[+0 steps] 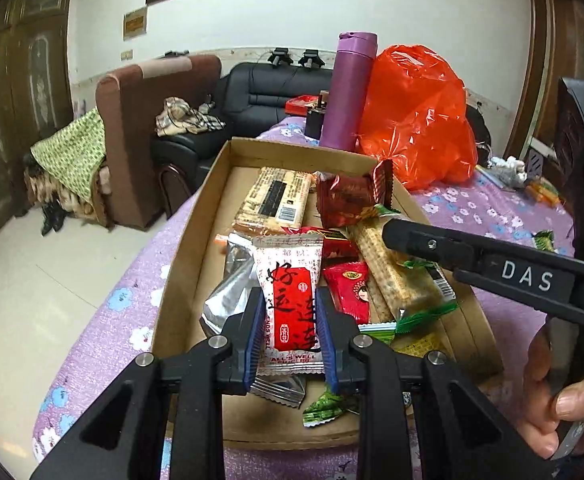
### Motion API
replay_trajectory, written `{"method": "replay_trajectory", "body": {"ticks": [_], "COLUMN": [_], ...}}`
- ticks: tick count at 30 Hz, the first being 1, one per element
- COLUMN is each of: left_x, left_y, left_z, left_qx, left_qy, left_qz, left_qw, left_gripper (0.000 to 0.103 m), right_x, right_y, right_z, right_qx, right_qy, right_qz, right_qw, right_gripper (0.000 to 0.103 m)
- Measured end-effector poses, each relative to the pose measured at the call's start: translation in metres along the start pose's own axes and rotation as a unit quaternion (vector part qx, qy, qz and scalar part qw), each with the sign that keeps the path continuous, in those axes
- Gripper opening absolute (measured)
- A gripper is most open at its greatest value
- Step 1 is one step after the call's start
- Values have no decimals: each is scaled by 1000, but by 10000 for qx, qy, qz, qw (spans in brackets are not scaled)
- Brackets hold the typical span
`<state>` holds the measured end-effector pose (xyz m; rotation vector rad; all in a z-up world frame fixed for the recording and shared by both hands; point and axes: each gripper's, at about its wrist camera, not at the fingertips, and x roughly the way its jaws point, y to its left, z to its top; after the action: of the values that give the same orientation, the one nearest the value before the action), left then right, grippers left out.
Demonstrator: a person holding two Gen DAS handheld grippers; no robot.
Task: Organize snacks
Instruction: 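Carry both held snacks over the cardboard box, then open both grippers to drop the snacks into the box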
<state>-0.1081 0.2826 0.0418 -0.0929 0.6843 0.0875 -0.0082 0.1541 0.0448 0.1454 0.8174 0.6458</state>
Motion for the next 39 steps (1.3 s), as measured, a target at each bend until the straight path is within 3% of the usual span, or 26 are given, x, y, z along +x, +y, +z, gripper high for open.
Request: {"method": "replay_trajectory", "body": {"ticks": [8,11,14,22,31,35,39], "left_x": [6,5,2,0,-14,-32,-49], "left_y": [-5,-8,-8,-12,-16,-32,-58], "left_z": [1,1,0,1,0,7,12], "left_qx": [104,147,157,205,190,288,440], "left_qy": [130,120,38,-21,-229,-444,-574], "left_qz": [214,247,294,393,415,285,-51], "left_qw": [9996,9995,9994,9990,9987,9982,9974], "left_gripper": [26,30,47,59,61,62,70], "right_x": [-5,-8,-14,-26,-67,-102,-138], "right_y": [5,2,0,-20,-49,-79,-130], "right_z": [-8,-8,-7,2,17,20,15], "right_qx": [-367,-334,-318,329,972,1117,1283], "right_qy": [-235,-250,-348,-514,-471,-603,-609], "right_qz": [96,324,568,902,757,452,-34], "right_qw": [9990,9986,9973,9940,9913,9909,9899], "right_gripper": [35,36,39,40,40,40,40]}}
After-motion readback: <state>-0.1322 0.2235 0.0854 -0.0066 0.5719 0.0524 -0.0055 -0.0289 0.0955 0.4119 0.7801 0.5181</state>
